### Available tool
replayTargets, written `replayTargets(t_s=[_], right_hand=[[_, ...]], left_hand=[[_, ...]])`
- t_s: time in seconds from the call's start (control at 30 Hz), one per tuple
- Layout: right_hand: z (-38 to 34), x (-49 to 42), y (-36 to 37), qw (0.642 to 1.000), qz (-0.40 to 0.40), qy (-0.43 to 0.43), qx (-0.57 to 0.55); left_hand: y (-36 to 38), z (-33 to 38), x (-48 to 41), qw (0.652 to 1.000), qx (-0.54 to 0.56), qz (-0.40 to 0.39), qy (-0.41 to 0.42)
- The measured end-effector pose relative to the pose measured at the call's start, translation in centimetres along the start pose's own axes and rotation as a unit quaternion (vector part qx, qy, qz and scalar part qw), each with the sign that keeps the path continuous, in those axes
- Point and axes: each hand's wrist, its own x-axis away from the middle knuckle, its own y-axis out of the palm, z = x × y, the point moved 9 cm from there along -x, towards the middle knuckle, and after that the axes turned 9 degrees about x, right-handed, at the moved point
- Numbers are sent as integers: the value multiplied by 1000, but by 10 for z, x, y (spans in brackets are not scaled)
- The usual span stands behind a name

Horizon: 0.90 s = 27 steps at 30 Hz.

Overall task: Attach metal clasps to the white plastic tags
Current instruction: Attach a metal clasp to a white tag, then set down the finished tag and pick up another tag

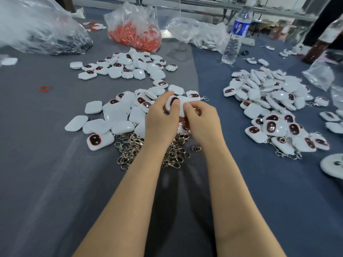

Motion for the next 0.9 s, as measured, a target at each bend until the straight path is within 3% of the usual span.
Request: replayTargets(t_s=[0.2, 0.37, 0.5, 0.73, 0.9], right_hand=[[31, -2, -82, 992, 100, 56, 57], [76, 11, -158, 960, 204, 127, 144], [110, 21, -187, 934, 230, 181, 206], [120, 23, -193, 921, 260, 191, 217], [108, 22, -189, 919, 268, 172, 231]], left_hand=[[77, 13, 3, 999, -4, -43, -12], [170, 7, 25, 987, -7, -154, -55], [218, -12, 43, 972, -41, -216, -78], [238, -17, 45, 975, -81, -204, -34], [227, -21, 44, 976, 14, -189, -104]])
